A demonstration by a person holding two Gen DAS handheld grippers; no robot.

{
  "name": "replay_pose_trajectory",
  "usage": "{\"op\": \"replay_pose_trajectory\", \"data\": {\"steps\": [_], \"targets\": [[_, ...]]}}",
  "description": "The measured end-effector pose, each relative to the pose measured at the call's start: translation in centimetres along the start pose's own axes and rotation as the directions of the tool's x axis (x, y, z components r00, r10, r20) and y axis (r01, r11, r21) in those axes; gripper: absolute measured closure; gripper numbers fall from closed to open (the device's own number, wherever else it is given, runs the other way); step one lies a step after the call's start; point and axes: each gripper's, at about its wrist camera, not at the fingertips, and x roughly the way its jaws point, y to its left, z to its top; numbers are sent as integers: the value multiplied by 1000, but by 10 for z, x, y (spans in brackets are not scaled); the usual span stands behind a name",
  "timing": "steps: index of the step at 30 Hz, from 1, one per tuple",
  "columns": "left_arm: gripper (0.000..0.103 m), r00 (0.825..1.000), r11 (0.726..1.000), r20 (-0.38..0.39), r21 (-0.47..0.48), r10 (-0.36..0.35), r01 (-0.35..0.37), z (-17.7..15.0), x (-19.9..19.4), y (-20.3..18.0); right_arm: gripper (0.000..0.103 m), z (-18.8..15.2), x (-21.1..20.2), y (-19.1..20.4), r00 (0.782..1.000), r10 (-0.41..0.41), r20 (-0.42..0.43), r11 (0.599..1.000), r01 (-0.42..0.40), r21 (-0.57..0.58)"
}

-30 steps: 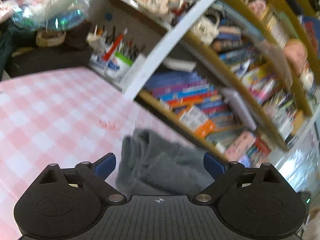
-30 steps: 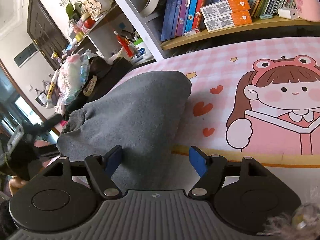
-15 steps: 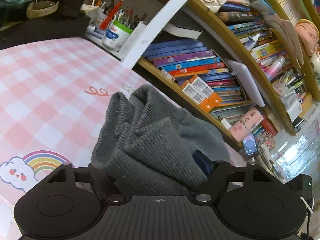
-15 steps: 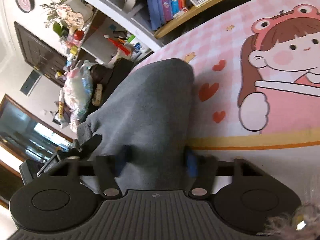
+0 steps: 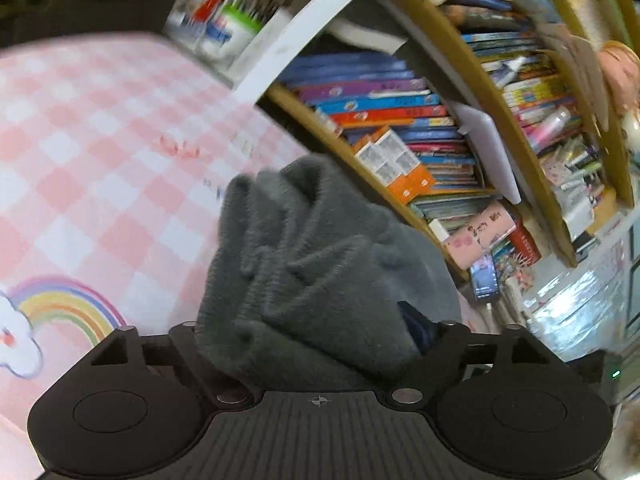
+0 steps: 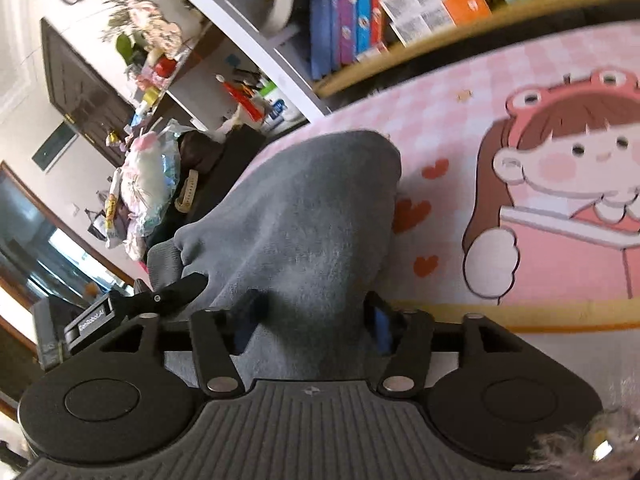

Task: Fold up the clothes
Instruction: 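Lift the folded sweatshirt with both grippers and carry it toward the bookshelf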

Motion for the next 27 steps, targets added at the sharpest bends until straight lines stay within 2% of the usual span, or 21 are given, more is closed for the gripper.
{"op": "replay_pose_trajectory", "data": {"steps": [3, 4, 5, 7, 10, 18, 27], "targets": [[20, 1000, 1000, -3, 1, 5, -5, -1, 2, -2, 45, -2, 6, -9, 999, 29, -24, 997, -27, 68], [21, 1000, 1000, -3, 2, 5, -5, -1, 2, -3, 48, -3, 5, -10, 999, 37, -24, 996, -35, 79], [23, 1000, 1000, -1, 7, 4, -4, -2, 2, -4, 56, -3, 5, -10, 999, 45, -26, 996, -43, 78], [32, 1000, 1000, 12, 30, 3, -4, -3, -1, -9, 60, -3, 1, -5, 999, 50, -18, 998, -49, 46], [36, 999, 999, 28, 48, -17, 16, -4, -5, -14, 64, -3, -5, 5, 999, 33, 5, 999, -33, -22], [37, 995, 994, 51, 73, -89, 85, 0, 0, -28, 65, 5, -30, 14, 996, 23, 81, 993, -14, -114], [37, 993, 986, 24, 124, -116, 112, 7, 24, -48, 65, 19, -46, 2, 992, -8, 126, 993, 23, -116]]}}
